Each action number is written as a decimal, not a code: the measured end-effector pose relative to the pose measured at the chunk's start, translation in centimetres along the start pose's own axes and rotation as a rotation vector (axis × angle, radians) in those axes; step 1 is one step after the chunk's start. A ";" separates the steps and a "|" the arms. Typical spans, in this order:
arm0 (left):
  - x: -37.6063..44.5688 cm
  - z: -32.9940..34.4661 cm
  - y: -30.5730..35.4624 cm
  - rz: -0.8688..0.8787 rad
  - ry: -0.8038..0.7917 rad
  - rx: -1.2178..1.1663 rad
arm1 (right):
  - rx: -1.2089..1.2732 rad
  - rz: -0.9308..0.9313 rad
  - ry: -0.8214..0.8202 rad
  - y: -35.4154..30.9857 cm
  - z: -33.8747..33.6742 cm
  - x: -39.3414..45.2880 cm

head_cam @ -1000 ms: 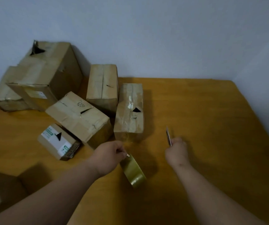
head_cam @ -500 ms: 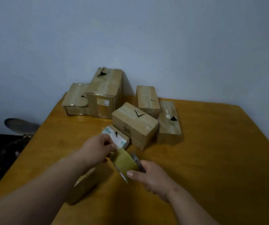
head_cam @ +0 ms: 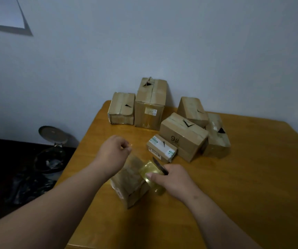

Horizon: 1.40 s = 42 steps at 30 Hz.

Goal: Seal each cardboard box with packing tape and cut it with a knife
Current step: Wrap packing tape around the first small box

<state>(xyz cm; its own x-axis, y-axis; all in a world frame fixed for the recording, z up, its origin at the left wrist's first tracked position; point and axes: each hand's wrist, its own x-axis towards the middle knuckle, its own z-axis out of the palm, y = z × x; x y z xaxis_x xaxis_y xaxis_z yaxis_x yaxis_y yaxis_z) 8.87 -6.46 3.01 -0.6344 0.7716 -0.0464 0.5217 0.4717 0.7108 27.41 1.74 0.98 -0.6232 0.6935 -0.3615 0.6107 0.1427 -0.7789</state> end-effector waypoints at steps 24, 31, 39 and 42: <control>7.1 0.2 -0.4 -0.231 -0.246 -0.132 | 0.052 0.183 -0.232 5.3 -4.1 4.1; 7.7 2.8 1.2 0.104 -0.253 0.147 | -0.401 0.316 -0.079 6.3 -2.5 6.0; 8.7 1.5 -2.1 -0.231 -0.393 -0.214 | -0.279 0.351 -0.214 4.9 -3.9 6.0; 8.8 0.7 -4.2 -0.320 -0.380 -0.351 | -0.171 0.364 -0.258 2.9 -4.8 5.8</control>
<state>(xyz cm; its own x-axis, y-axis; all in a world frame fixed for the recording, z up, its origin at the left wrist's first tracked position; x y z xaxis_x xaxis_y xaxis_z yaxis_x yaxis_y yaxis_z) 1.52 -1.40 -0.91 -0.4468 0.7434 -0.4977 0.0779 0.5865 0.8062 27.88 9.56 -0.91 -0.4413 0.5250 -0.7277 0.8702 0.0523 -0.4900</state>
